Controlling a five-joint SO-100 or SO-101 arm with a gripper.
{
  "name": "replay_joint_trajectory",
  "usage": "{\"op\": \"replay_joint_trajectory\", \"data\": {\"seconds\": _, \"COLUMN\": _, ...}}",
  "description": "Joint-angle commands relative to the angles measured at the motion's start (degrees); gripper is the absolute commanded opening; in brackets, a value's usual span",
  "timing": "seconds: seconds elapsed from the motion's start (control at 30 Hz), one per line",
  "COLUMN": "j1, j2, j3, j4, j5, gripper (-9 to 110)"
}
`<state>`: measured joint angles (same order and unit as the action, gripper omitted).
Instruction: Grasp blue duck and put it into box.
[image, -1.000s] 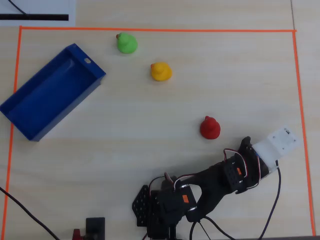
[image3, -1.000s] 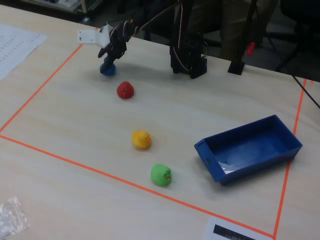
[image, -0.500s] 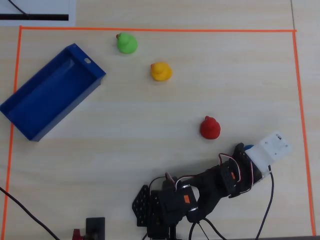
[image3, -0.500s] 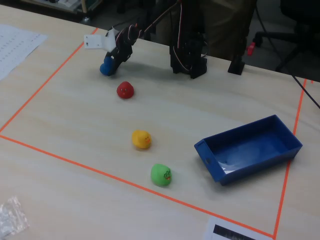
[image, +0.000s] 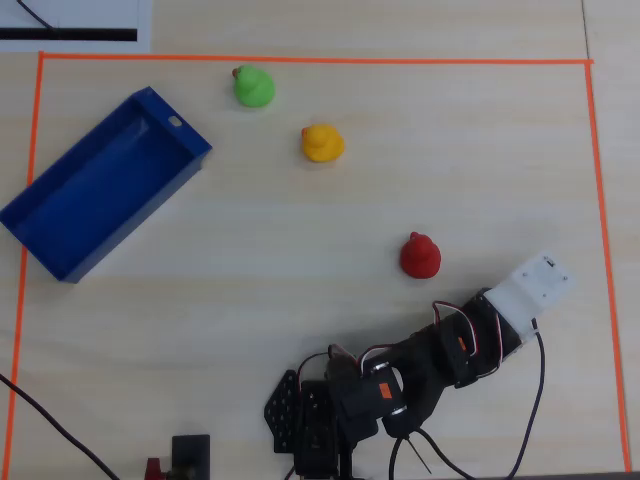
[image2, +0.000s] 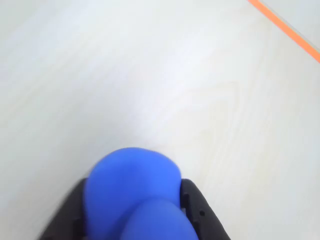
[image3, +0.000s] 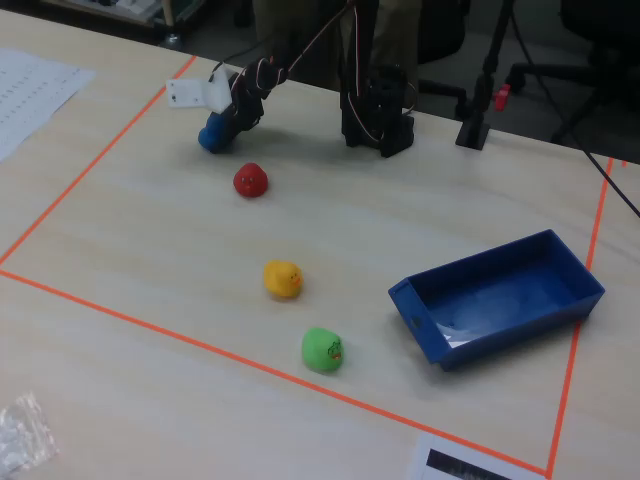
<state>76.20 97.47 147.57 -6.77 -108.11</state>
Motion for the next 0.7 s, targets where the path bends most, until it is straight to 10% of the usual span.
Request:
{"op": "replay_joint_trajectory", "data": {"seconds": 0.0, "j1": 0.88, "j2": 0.18, "j3": -0.18, "j4": 3.78, "j5": -0.18, "gripper": 0}}
{"op": "replay_joint_trajectory", "data": {"seconds": 0.3, "j1": -1.67, "j2": 5.71, "j3": -1.76, "j4": 10.2, "j5": 7.73, "gripper": 0}}
{"op": "replay_joint_trajectory", "data": {"seconds": 0.67, "j1": -40.08, "j2": 27.07, "j3": -30.67, "j4": 67.68, "j5": 49.31, "gripper": 0}}
